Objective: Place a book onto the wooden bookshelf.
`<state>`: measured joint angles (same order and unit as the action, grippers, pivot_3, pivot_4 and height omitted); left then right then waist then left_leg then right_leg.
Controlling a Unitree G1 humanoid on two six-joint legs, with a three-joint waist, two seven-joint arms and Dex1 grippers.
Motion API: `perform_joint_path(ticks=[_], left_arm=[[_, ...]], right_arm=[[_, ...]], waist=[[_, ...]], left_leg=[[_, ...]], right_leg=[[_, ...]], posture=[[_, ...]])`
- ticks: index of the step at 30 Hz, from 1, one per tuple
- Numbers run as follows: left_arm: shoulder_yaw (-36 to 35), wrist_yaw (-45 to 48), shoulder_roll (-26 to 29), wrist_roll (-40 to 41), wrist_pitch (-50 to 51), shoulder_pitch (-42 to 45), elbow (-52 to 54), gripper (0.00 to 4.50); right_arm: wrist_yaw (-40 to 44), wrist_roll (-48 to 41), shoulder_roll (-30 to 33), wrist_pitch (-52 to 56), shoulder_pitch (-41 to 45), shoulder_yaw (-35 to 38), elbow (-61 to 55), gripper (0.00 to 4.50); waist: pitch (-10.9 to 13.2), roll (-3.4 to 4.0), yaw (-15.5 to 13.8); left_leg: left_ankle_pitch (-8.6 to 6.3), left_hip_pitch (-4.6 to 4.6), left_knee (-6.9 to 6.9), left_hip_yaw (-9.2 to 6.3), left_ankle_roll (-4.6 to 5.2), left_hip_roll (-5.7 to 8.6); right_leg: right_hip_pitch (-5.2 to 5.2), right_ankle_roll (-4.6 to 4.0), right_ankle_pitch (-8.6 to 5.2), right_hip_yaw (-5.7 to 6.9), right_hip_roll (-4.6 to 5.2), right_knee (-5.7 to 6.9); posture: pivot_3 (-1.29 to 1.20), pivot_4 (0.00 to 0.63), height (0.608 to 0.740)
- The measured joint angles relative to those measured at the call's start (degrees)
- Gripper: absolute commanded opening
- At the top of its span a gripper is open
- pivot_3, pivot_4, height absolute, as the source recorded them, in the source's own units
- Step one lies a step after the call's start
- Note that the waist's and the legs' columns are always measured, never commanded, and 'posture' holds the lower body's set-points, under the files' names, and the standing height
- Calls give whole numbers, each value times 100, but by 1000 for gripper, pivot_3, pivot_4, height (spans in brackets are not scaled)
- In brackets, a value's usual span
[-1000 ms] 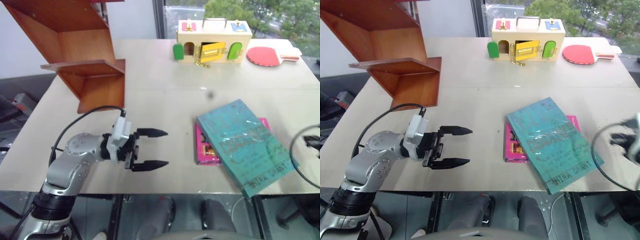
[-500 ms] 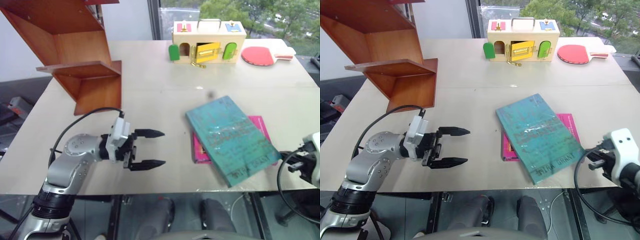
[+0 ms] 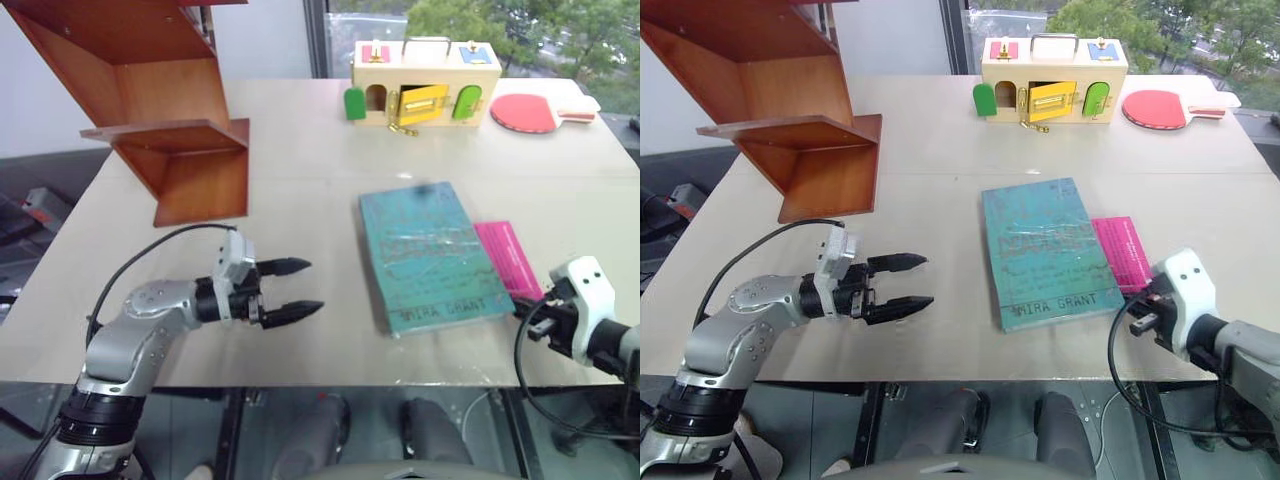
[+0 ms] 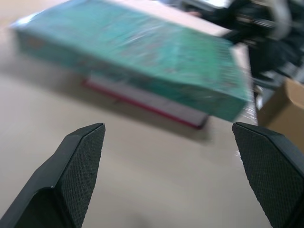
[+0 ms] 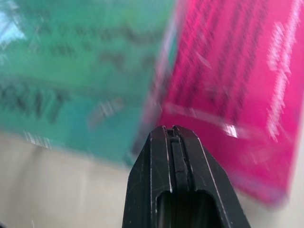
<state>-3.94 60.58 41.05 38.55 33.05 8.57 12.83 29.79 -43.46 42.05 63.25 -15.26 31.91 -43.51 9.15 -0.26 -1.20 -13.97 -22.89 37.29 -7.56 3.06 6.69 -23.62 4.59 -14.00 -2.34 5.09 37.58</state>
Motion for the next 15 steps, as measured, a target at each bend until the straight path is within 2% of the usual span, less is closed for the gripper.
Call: perform_joint_path(ticks=[1,4,8,9,12,15], left_arm=[[-12,-178,-14,143,365,86,-9,4500],[-59,-584,-194,672,1298,586,-147,4500],[-131,-896,-332,1081,2188,1135,-584,4500],[-122,-951,-355,1148,2443,1273,-734,4500],[-120,-1120,-496,1371,3246,1719,-1233,4500],[-234,-1483,-952,1651,4274,2402,-2108,4500]], right_arm=[[220,-115,-89,-225,-200,332,-61,74],[798,-396,-226,-756,-788,1091,-238,786],[1245,-487,-387,-1342,-1544,1682,-608,2706],[1253,-603,-430,-1507,-1564,1861,-723,3236],[1165,-746,-426,-2023,-1216,2052,-1011,4424],[990,-1143,-81,-2478,-942,2034,-1478,4491]], waist=[[0,0,2],[-1,-4,13],[-2,-4,58],[-2,-4,95],[-2,-7,132],[0,-16,98]], left_leg=[[0,2,0,0,0,0],[0,9,7,-2,1,1],[0,13,7,2,0,-4],[0,16,7,7,0,-5],[1,18,12,8,-1,-3],[2,16,15,-1,-2,1]], right_leg=[[1,0,0,0,-1,0],[3,2,0,3,-5,10],[3,3,0,-3,-8,18],[3,3,0,-10,-8,20],[3,3,0,-9,-9,23],[3,4,-1,4,-19,25]], posture=[[0,150,740],[0,150,740],[0,150,740],[0,150,740],[0,150,740],[0,150,740]])
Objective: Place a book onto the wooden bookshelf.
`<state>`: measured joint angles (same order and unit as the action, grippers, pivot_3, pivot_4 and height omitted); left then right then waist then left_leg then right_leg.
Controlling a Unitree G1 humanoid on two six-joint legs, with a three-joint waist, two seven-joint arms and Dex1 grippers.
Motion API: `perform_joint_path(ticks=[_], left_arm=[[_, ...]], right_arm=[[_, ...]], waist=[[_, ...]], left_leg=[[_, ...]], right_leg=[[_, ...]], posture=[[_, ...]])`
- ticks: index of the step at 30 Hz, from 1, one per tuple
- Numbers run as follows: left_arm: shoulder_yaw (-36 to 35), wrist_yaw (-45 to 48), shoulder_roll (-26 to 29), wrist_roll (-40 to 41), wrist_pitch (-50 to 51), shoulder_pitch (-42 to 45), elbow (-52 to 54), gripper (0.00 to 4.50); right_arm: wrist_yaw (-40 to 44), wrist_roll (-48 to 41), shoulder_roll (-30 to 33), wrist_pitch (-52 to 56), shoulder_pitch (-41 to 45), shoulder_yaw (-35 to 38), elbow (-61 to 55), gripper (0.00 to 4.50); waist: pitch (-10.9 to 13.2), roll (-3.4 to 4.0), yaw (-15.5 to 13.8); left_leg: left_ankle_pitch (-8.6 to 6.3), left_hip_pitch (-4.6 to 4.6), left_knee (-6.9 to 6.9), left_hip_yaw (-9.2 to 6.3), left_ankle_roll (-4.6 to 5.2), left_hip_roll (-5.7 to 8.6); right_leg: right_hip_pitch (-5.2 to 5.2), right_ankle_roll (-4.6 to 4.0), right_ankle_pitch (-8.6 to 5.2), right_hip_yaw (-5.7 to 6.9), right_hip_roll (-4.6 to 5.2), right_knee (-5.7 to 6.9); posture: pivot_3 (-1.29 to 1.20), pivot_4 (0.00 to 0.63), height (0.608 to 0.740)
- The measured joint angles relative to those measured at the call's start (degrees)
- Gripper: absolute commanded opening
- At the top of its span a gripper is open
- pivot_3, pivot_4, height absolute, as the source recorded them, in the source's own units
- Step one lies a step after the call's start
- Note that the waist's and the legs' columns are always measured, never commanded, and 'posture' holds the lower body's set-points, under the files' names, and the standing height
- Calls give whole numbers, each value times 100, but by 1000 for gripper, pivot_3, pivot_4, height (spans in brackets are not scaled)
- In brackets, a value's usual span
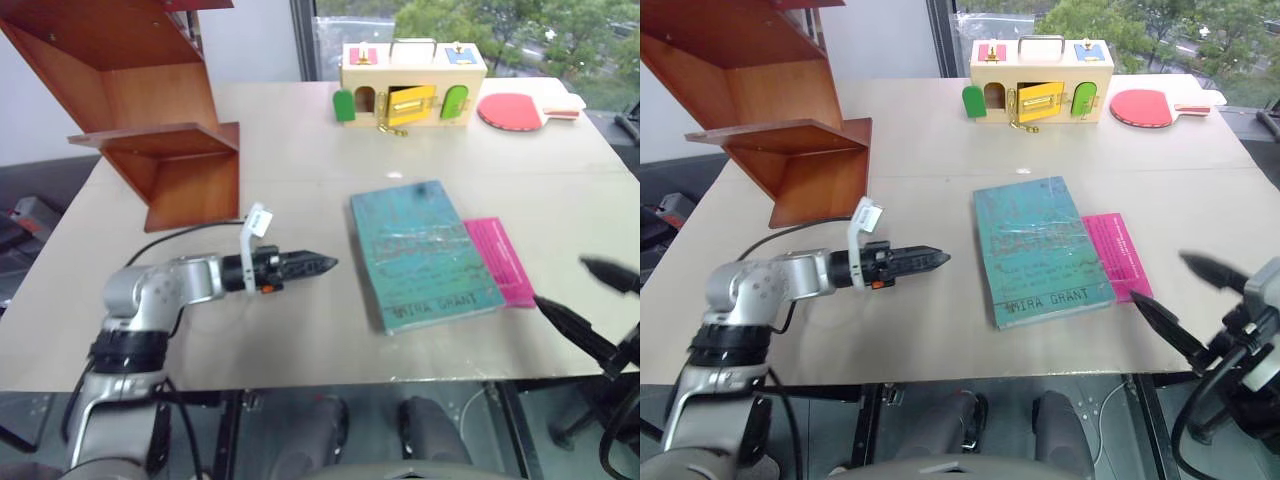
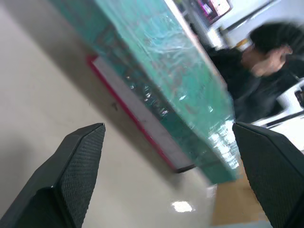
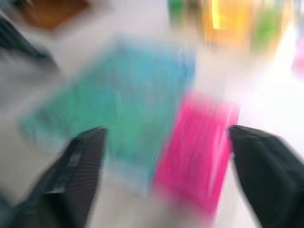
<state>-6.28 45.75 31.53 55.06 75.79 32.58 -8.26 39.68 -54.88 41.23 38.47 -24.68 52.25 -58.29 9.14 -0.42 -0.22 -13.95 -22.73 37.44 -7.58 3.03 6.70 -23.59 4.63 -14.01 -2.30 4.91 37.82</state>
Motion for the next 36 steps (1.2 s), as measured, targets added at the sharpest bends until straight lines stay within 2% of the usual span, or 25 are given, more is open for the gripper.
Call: perform_joint_path(ticks=[3,8,17,18,19,20,22,23,26,29,36], left_arm=[[-65,-346,-439,17,603,380,-711,4500],[-170,-831,-1264,-165,908,816,-1268,4500],[-352,-1101,-1831,-429,827,1035,-1774,4500],[-414,-1130,-1869,-442,820,1035,-1822,3959],[-453,-1157,-1880,-447,813,1036,-1850,3745],[-469,-1175,-1887,-458,807,1036,-1863,3315],[-511,-1209,-1947,-524,795,1036,-1878,2322],[-526,-1220,-1968,-536,793,1036,-1878,2151],[-704,-1262,-2004,-538,824,1034,-1877,1202],[-838,-1276,-2005,-500,927,1011,-1857,55],[-1034,-1260,-1780,-382,1096,933,-1626,55]], right_arm=[[-254,-108,530,-283,28,-374,-118,4491],[-626,57,961,-631,-59,-992,-118,4491],[-680,469,1256,-1302,-589,-1548,-102,4491],[-707,521,1273,-1364,-614,-1570,-100,4500],[-724,542,1287,-1410,-626,-1578,-99,4500],[-746,551,1291,-1431,-632,-1587,-99,4500],[-771,582,1294,-1493,-665,-1604,-97,4500],[-771,594,1298,-1505,-682,-1605,-97,4500],[-768,683,1297,-1538,-766,-1605,-97,4500],[-762,719,1295,-1538,-799,-1606,-96,4500],[-756,795,1247,-1464,-627,-1780,-94,4500]], waist=[[-1,-22,-48],[4,-51,-81],[6,-55,-68],[6,-55,-73],[6,-56,-75],[5,-56,-75],[6,-57,-78],[6,-57,-77],[5,-57,-77],[5,-57,-63],[5,-61,-59]], left_leg=[[15,-10,-1,0,-26,9],[15,-15,1,0,-27,12],[16,-12,1,2,-27,9],[16,-12,2,2,-27,10],[16,-12,2,1,-27,10],[16,-12,2,2,-27,10],[16,-12,2,2,-27,10],[16,-12,2,2,-27,10],[16,-12,2,2,-27,10],[16,-12,2,2,-27,9],[16,-10,3,2,-28,8]], right_leg=[[-2,-1,0,-3,3,-4],[-3,-1,1,-8,23,-9],[-2,-1,1,-9,21,-6],[-2,-1,1,-9,20,-6],[-2,-1,1,-8,20,-6],[-1,-1,1,-9,21,-6],[-1,-1,1,-9,21,-6],[-1,-1,1,-9,20,-6],[-1,-1,1,-8,20,-5],[-2,-1,1,-10,19,-5],[-2,-1,1,-10,17,-2]], posture=[[0,150,740],[0,150,740],[0,150,740],[0,150,740],[0,150,740],[0,150,740],[0,150,740],[0,150,740],[0,150,740],[0,150,740],[0,150,740]])
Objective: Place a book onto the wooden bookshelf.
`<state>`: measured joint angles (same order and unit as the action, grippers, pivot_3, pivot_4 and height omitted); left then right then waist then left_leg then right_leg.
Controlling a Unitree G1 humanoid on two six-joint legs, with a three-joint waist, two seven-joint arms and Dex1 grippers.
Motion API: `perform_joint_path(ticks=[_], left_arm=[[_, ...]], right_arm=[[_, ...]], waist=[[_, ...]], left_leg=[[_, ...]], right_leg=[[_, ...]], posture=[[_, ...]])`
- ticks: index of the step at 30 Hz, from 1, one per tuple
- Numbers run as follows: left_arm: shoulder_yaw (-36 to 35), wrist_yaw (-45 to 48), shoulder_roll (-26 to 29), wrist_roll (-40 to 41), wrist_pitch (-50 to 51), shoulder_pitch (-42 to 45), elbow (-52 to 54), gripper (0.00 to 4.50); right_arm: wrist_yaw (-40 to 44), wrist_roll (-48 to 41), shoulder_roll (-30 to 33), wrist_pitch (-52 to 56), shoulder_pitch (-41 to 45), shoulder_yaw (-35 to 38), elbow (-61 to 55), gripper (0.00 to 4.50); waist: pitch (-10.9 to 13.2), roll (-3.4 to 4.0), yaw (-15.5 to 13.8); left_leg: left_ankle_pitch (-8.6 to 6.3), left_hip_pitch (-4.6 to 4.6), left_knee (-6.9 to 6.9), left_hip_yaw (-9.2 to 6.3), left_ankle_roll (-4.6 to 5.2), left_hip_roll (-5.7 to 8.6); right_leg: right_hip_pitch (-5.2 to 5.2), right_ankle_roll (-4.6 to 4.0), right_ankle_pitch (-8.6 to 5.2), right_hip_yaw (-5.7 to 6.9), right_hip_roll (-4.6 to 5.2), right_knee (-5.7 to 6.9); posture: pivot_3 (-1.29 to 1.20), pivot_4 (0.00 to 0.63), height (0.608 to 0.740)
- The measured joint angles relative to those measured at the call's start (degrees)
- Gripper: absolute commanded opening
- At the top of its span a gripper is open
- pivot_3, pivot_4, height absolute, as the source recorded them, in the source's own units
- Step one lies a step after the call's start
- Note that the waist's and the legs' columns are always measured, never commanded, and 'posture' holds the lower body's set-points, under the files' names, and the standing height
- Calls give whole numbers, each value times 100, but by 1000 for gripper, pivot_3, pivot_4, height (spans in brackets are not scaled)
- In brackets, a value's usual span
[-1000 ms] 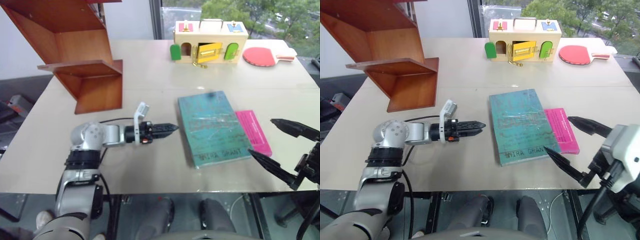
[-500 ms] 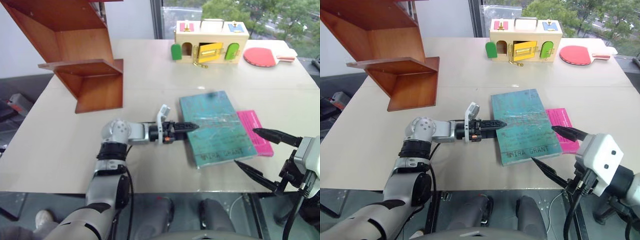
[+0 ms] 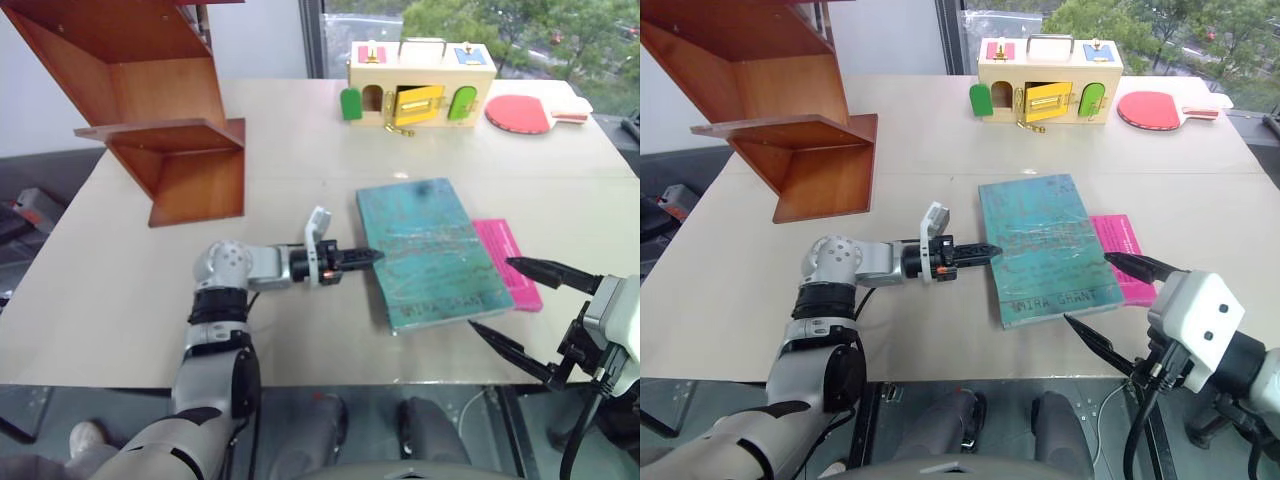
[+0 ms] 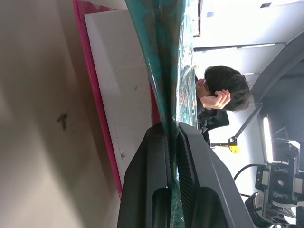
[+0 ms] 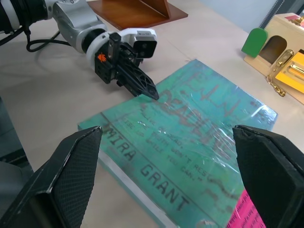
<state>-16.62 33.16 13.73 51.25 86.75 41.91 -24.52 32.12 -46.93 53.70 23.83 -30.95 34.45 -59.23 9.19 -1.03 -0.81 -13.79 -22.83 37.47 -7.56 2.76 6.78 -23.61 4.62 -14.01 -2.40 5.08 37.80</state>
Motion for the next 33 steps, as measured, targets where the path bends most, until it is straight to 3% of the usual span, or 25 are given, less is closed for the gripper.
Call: perform_joint_path(ticks=[2,5,8,10,24,27,32,33], left_arm=[[-81,9,59,4,1,-7,42,55],[138,167,217,-39,-107,-61,203,1167],[201,171,276,-84,-115,-79,361,2736],[151,95,251,-116,-115,-81,361,3468],[-536,9,35,65,-4,-51,117,3468],[-536,-19,-38,62,-4,-45,59,2703],[-536,-43,-76,62,7,-37,-85,306],[-536,-39,-38,65,40,-38,-85,58]], right_arm=[[2,44,-25,78,109,-44,2,4500],[4,142,-43,120,331,-264,54,4500],[6,210,-62,224,524,-452,131,4500],[11,251,-90,252,612,-496,161,4500],[90,375,-237,486,716,-541,167,4500],[101,387,-250,500,737,-541,166,4500],[107,395,-293,539,756,-541,165,4500],[108,394,-299,560,751,-539,162,4500]], waist=[[-2,-4,-7],[-1,-9,-3],[-2,-9,-11],[-2,-9,-18],[-2,-10,-12],[-3,-11,-14],[-3,-11,-7],[-3,-10,-5]], left_leg=[[0,0,1,0,0,0],[0,0,2,1,0,1],[0,-1,2,-1,0,1],[0,-1,2,-1,0,1],[0,-1,2,-1,0,2],[0,-1,3,0,0,2],[0,-1,2,0,0,2],[0,0,2,0,0,1]], right_leg=[[1,0,0,1,0,0],[1,0,0,0,2,0],[0,-1,0,1,2,0],[0,-1,0,2,3,0],[0,-1,0,1,0,1],[1,-1,0,1,1,1],[0,-1,0,1,1,2],[0,-1,0,0,1,2]], posture=[[0,150,740],[0,150,740],[0,150,740],[0,150,740],[0,150,740],[0,150,740],[0,150,740],[0,150,740]])
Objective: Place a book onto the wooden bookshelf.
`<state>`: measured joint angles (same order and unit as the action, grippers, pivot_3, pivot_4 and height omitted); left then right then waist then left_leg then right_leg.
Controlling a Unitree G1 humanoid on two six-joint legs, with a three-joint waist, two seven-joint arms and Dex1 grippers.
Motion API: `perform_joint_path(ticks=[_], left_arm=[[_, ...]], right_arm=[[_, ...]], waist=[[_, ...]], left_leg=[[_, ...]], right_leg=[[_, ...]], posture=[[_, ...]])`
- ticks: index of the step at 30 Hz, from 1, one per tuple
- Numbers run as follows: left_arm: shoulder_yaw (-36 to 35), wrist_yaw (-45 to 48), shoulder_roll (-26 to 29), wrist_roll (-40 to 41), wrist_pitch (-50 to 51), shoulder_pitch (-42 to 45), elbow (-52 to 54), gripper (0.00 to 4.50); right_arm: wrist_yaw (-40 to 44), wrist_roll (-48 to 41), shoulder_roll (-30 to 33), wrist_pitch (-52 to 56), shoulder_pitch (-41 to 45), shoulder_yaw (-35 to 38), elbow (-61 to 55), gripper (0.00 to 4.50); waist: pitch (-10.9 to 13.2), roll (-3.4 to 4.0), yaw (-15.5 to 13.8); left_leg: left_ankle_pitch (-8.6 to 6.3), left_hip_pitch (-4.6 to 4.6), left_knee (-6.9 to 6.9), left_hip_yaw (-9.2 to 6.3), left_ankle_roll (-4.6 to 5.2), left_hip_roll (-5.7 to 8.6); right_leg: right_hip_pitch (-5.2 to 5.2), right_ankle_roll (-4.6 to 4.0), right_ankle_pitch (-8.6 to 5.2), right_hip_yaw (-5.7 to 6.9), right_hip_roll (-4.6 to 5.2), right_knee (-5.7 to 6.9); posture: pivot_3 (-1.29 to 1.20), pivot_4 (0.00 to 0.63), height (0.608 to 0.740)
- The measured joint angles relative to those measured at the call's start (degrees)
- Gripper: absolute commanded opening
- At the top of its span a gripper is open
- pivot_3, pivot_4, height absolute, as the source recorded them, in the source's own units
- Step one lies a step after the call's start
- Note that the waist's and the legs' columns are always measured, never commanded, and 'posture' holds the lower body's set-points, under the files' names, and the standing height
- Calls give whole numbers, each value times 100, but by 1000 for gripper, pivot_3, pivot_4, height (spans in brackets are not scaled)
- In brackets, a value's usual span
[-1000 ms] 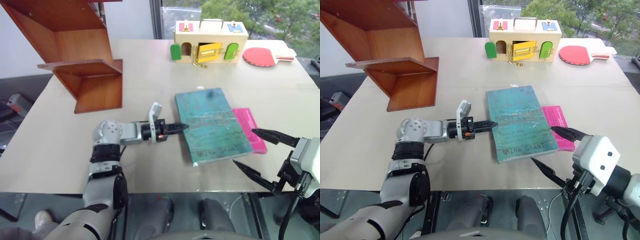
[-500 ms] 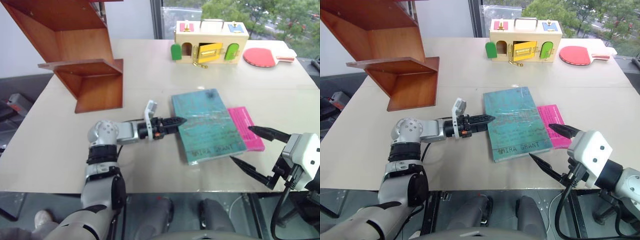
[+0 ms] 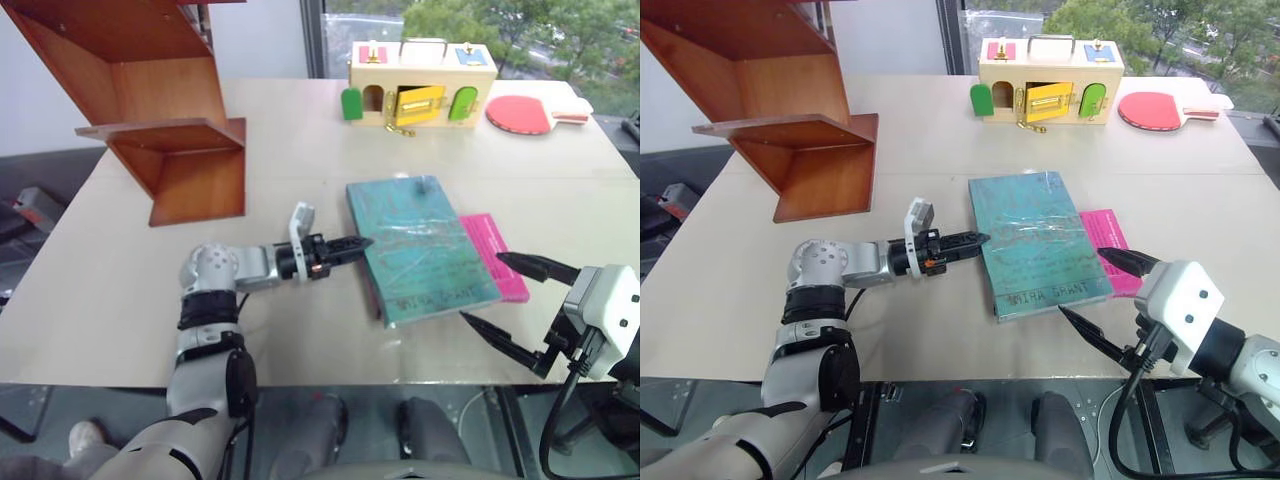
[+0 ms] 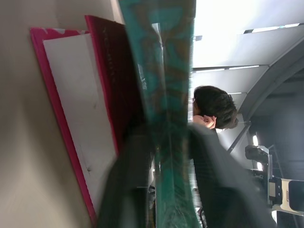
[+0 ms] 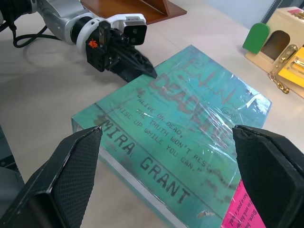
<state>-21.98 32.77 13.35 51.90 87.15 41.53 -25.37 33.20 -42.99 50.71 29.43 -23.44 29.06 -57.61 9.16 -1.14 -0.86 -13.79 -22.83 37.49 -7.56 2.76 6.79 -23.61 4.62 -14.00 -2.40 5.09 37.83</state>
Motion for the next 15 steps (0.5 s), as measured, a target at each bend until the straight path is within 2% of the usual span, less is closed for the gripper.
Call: perform_joint_path(ticks=[11,15], left_arm=[[-44,203,443,6,240,-52,13,58],[191,371,438,-16,76,-225,110,1422]], right_arm=[[3,11,-44,56,38,9,-51,4500],[9,30,-44,64,71,9,-51,4500]], waist=[[-1,0,-2],[-2,0,-8]], left_leg=[[0,1,0,-1,0,0],[0,1,0,0,0,1]], right_leg=[[0,0,0,1,-2,2],[0,0,0,0,2,1]], posture=[[0,150,740],[0,150,740]])
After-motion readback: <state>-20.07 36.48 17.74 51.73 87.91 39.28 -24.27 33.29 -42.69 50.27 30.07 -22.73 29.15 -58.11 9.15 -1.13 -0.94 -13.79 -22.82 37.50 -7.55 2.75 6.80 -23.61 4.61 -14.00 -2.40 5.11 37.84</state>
